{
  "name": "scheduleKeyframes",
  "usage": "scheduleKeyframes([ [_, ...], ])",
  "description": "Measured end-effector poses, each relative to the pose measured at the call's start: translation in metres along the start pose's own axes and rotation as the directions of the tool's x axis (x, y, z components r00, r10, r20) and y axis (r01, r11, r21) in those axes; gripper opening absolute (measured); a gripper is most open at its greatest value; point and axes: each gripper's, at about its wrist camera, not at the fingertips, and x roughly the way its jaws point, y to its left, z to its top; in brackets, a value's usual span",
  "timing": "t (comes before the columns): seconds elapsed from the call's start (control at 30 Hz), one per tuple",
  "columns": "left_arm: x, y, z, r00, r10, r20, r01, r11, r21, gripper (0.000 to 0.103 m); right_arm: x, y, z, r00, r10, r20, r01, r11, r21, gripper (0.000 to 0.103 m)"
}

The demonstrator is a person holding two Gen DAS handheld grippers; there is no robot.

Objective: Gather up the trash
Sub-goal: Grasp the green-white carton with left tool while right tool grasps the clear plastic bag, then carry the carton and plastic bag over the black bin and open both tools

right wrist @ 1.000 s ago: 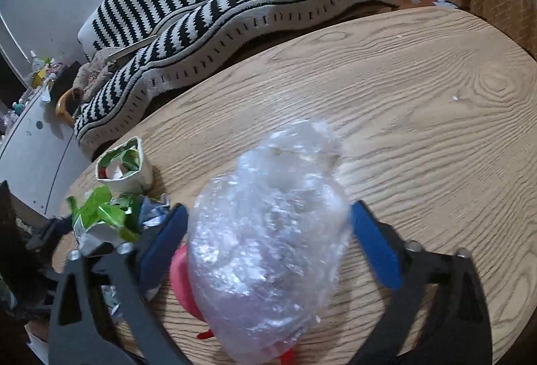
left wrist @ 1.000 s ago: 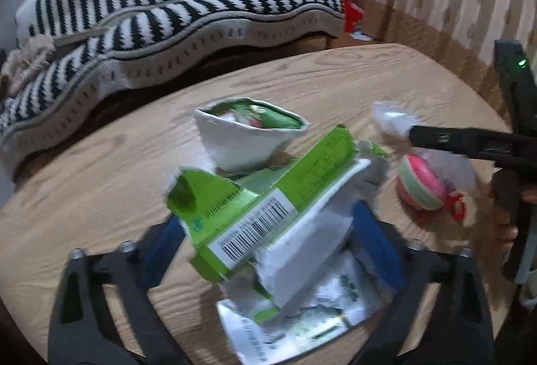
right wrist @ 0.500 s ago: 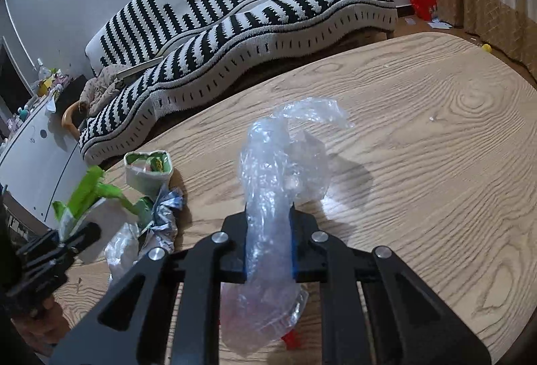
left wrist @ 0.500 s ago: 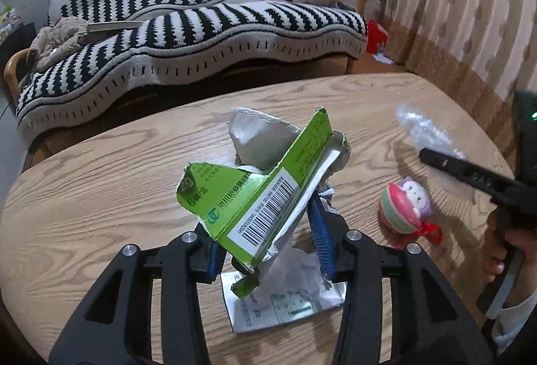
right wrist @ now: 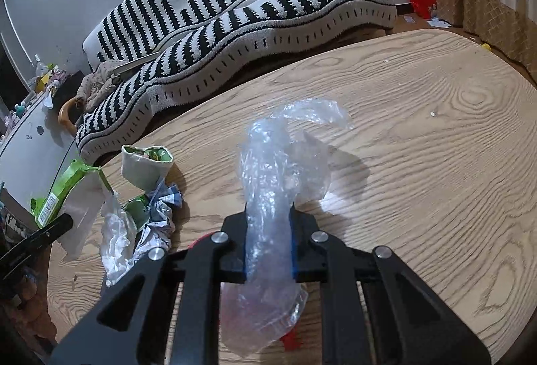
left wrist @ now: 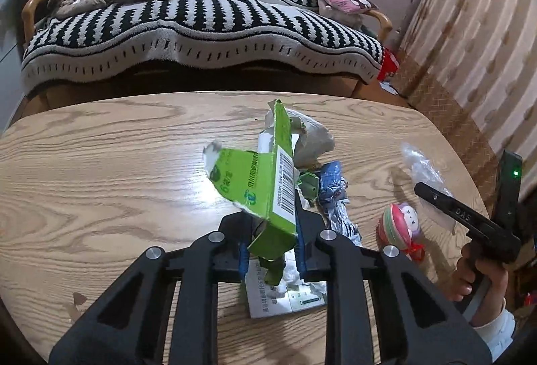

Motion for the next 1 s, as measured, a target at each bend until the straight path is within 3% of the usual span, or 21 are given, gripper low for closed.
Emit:
scheduleKeyframes([
  [0.33,-0.002,0.007,0.0,0.999,0.038,0.008,-0.037,0.999,-0.028,0.019,0.001,0.0,0.0,1.0,-0.02,0.015,0.02,1.0,0.005,0.016],
  [0.47,-0.002,0.018,0.001,0.999,0.046,-0.003,-0.046,0.996,-0.079,0.019,0.004,0.003,-0.002,1.0,-0.023,0.008,0.023,1.0,-0.006,0.016],
  [0.7,-0.012,0.018,0.003,0.997,0.076,0.003,-0.075,0.993,-0.09,0.019,-0.01,0.011,-0.001,1.0,0.012,0.011,-0.012,1.0,-0.001,0.016],
  [0.8,-0.026,-0.006,0.002,0.996,0.079,0.034,-0.077,0.996,-0.047,0.019,-0.028,0.013,-0.001,0.999,0.027,0.045,-0.028,1.0,0.002,0.016],
  [0.9,-0.042,-0.053,-0.017,0.998,0.028,0.06,-0.029,0.999,0.016,0.019,-0.063,-0.004,-0.003,0.99,0.087,0.11,-0.097,0.991,0.096,0.016],
  [1.0,-0.05,-0.109,-0.056,0.998,-0.055,0.02,0.053,0.997,0.058,0.019,-0.114,-0.034,-0.019,0.977,0.103,0.189,-0.135,0.977,0.166,0.016],
])
